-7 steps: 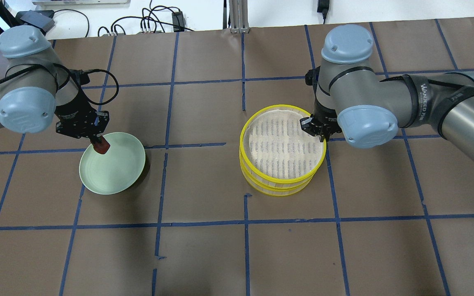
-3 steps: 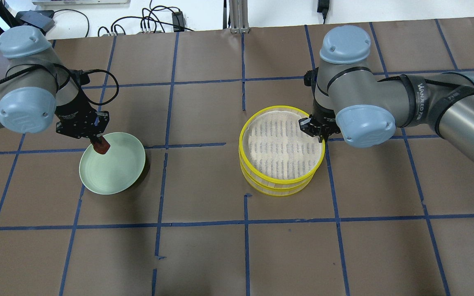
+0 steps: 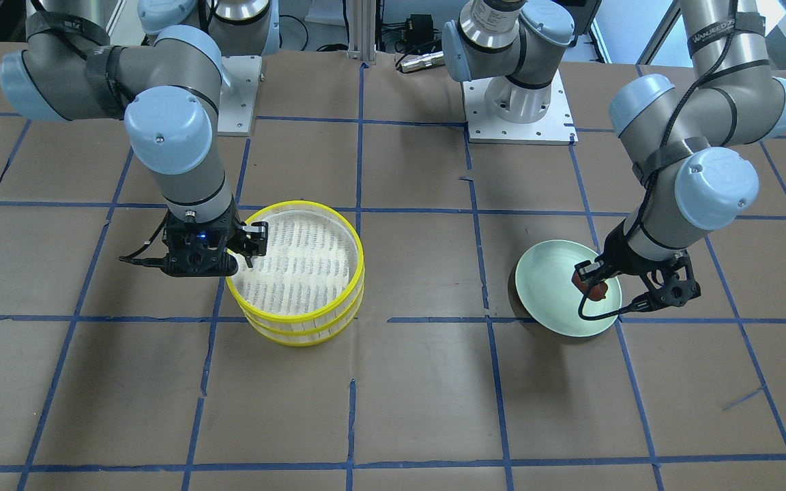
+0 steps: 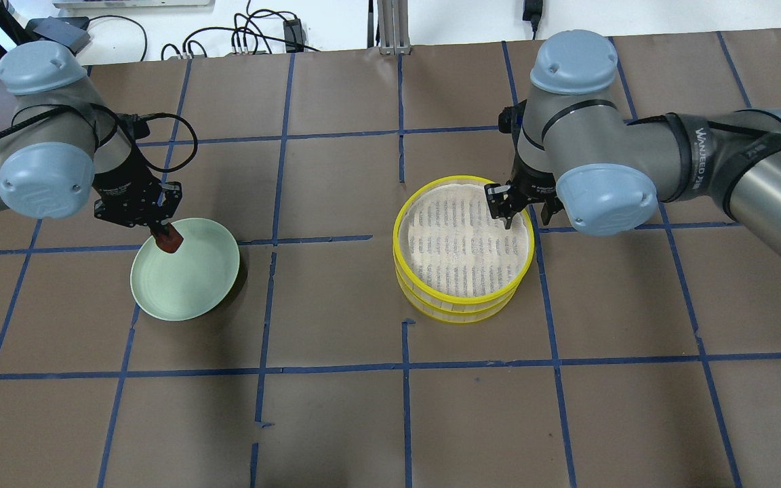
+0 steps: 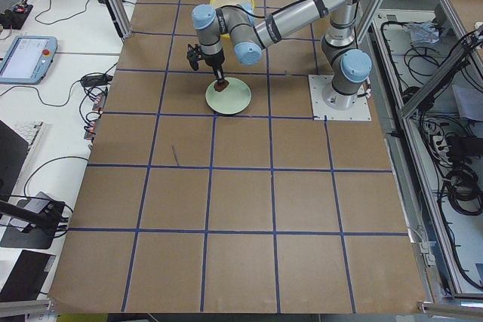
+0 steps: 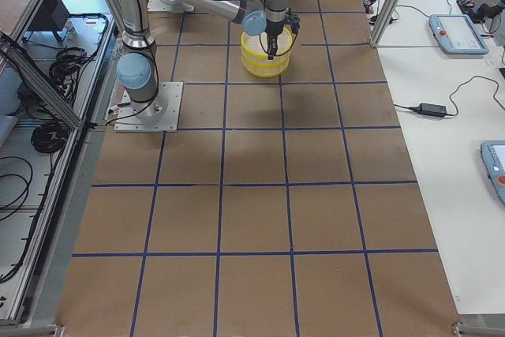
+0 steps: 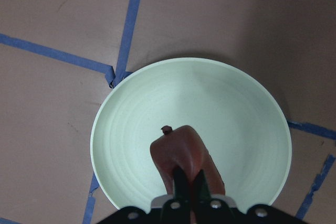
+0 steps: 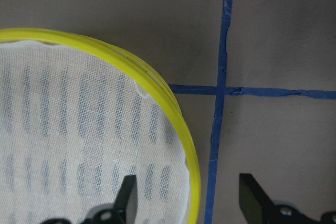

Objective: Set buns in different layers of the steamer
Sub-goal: 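Lift the red bun with the left gripper while the right releases and rises, then lower the red bun into the top tier and open the left gripper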

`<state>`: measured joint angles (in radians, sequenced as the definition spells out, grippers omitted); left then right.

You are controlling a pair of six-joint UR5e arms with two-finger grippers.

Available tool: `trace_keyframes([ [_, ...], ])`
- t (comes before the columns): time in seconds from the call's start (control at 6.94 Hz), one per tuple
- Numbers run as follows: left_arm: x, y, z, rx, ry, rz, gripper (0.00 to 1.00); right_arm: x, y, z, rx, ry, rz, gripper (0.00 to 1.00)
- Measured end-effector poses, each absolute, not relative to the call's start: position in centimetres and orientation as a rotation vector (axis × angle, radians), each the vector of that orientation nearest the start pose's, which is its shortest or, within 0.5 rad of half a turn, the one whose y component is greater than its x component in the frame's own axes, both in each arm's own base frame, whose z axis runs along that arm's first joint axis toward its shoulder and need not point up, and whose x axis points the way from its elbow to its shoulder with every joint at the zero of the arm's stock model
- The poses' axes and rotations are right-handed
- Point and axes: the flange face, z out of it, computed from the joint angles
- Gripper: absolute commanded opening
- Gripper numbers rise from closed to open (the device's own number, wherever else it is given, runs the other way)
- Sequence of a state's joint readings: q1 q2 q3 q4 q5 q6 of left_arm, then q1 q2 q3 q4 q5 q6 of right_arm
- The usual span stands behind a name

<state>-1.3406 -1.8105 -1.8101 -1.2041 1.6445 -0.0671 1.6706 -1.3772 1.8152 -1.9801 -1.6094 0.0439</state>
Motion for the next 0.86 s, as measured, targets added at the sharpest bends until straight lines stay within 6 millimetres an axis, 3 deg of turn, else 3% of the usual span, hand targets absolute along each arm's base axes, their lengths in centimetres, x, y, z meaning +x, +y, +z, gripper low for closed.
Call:
trace_keyframes([
  [0.14, -3.2, -55.6, 29.8, -0.466, 3.031, 0.158, 0.08, 17.4, -52.5, 33.8, -0.084, 3.181, 0.061, 1.00],
  [0.43, -13.7, -55.7, 34.1, -0.533, 3.049, 0.126, 0.08, 14.0, -53.3, 40.1, -0.025, 3.177, 0.145, 1.00],
  [0.72, -25.7, -53.2, 36.9, -0.633, 3.156, 0.114, 0.09, 12.1, -52.7, 43.4, 0.020, 3.173, 0.143, 1.00],
  [0.86, -31.0, -51.6, 36.9, -0.668, 3.219, 0.104, 0.12, 12.0, -52.5, 44.0, 0.028, 3.173, 0.132, 1.00],
])
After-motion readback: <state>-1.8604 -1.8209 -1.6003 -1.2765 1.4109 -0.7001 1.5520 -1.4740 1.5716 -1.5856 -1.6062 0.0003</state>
